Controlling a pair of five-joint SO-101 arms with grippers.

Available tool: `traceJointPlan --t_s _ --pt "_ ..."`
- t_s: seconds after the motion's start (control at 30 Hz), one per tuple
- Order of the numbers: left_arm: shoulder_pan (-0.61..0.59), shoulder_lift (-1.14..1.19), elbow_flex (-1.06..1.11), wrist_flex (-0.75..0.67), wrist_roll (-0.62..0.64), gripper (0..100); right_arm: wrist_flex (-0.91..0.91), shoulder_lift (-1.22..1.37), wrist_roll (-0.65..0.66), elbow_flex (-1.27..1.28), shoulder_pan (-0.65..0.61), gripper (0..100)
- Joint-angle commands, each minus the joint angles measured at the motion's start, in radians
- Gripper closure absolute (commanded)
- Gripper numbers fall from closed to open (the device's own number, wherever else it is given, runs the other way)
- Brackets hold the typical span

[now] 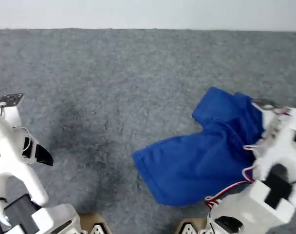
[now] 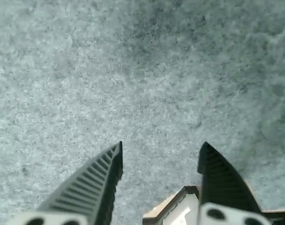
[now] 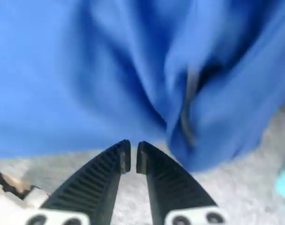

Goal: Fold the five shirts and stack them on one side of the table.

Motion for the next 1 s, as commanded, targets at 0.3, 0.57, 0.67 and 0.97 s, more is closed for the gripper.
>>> traceJointPlan --t_s 0.3,0.57,0.67,0.97 --pt "0.152 -0.046 0.024 0.044 0.081 75 0.325 -0.188 -0.023 -0.325 -0.120 79.1" --pt "0.226 -0.046 0.024 0.052 0.152 75 0.113 -0.099 -0.143 -0.313 -0.489 63.9" --pt "0.224 -0.072 0.027 0.052 0.152 75 0.041 0.001 -0.150 -0.313 -0.536 67.9" --pt "0.226 -0.235 0.038 0.066 0.146 75 -0.093 0.211 -0.150 -0.315 -0.536 88.3"
